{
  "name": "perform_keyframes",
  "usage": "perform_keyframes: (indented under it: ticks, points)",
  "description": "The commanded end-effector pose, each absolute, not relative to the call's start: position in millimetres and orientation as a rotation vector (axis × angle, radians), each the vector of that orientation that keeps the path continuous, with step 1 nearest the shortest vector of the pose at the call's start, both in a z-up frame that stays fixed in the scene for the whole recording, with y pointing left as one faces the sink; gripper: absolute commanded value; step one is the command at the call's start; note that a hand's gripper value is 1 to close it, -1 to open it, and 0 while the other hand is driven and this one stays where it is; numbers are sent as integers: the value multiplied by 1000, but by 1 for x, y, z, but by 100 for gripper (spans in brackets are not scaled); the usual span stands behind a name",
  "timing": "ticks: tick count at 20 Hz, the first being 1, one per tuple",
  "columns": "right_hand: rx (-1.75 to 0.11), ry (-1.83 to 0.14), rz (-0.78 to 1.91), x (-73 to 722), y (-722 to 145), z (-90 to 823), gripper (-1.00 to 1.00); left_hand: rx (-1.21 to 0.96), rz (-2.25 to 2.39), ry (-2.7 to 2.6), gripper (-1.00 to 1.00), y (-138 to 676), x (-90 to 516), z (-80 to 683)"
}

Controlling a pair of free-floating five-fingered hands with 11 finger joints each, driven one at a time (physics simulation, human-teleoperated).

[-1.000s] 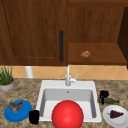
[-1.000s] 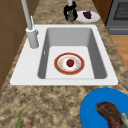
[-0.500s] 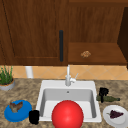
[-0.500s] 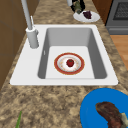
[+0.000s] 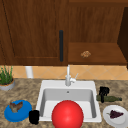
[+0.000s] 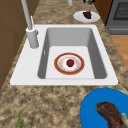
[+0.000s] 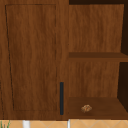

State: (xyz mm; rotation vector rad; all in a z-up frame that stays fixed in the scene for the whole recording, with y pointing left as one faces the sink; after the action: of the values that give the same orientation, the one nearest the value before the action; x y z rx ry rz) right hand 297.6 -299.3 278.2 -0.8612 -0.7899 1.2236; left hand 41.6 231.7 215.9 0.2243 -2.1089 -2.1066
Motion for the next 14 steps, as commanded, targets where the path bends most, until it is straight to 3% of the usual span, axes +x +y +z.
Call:
perform_keyframes:
  ticks: [1, 14]
  points:
    - [-839, -787, 1233, 280, -287, 301, 100, 224, -2107, -2109, 0, 232, 42, 216]
    - [-796, -769, 1266, 236, -255, 393, 100, 224, -2107, -2109, 0, 232, 42, 216]
